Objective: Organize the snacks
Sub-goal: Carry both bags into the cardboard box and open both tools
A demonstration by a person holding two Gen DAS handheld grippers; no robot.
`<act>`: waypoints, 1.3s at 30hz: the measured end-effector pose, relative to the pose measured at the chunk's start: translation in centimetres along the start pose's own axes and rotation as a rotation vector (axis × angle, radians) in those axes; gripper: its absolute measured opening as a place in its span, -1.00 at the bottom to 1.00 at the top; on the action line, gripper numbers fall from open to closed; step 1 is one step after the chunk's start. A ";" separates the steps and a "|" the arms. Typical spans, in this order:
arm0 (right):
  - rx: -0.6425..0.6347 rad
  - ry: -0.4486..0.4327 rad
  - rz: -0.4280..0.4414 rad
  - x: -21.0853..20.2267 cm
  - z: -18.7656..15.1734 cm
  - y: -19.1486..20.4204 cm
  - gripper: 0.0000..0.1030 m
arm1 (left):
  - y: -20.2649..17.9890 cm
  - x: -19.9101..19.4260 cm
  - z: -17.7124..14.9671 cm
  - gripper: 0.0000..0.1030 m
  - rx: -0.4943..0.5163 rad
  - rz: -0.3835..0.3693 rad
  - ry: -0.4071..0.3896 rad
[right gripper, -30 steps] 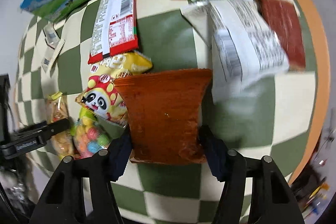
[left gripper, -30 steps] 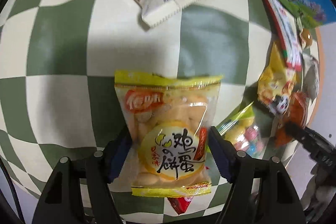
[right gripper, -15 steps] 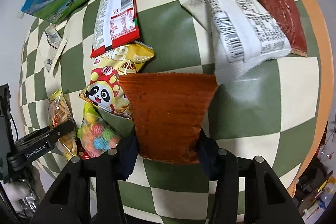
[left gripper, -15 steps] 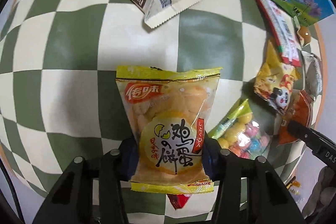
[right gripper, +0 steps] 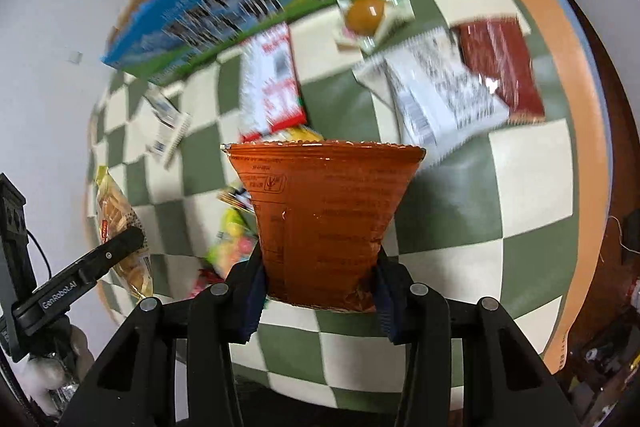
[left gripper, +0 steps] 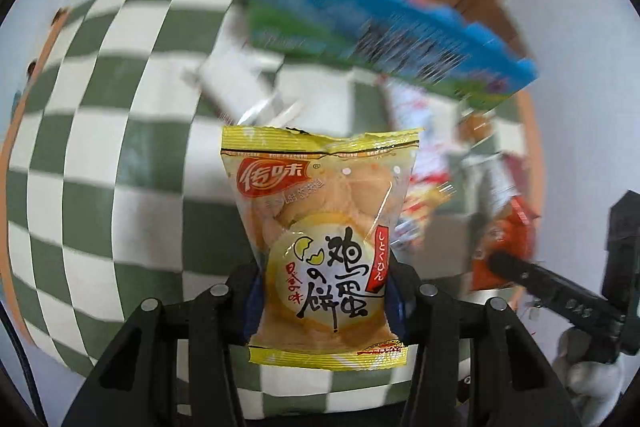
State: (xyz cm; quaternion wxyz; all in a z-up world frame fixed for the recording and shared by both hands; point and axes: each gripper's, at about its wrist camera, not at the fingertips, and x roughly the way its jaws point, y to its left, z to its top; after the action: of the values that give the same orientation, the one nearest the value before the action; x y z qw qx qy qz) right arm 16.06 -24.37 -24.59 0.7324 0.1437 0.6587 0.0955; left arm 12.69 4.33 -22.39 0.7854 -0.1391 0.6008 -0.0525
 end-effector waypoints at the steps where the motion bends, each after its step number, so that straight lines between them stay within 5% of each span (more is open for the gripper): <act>1: -0.005 -0.012 0.016 -1.0 0.4 0.2 -0.07 | -1.0 -1.1 1.3 -0.10 0.018 -0.019 -0.021; 8: -0.053 -0.146 0.077 -7.6 5.4 3.1 -0.07 | -7.3 -2.8 8.9 -0.10 0.114 -0.065 -0.110; 16: -0.099 -0.253 0.023 -10.4 15.5 6.4 -0.07 | -9.0 -2.7 19.8 -0.10 0.171 0.006 -0.164; 26: -0.127 -0.178 -0.132 -5.3 29.6 7.8 -0.07 | -5.3 6.1 32.6 -0.10 0.136 0.141 -0.008; 32: -0.153 -0.115 -0.213 -1.0 34.1 8.3 -0.07 | -3.2 11.3 35.8 -0.10 0.121 0.226 0.074; 39: -0.162 -0.061 -0.271 3.3 36.4 8.1 -0.06 | -1.8 14.6 37.3 -0.09 0.086 0.228 0.150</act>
State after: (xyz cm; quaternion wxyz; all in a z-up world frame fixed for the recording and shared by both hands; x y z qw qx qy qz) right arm 52.98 -18.80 -21.62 0.7673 -0.0034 0.6398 0.0442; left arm 52.57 4.75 -26.55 0.7445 -0.0317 0.6669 0.0011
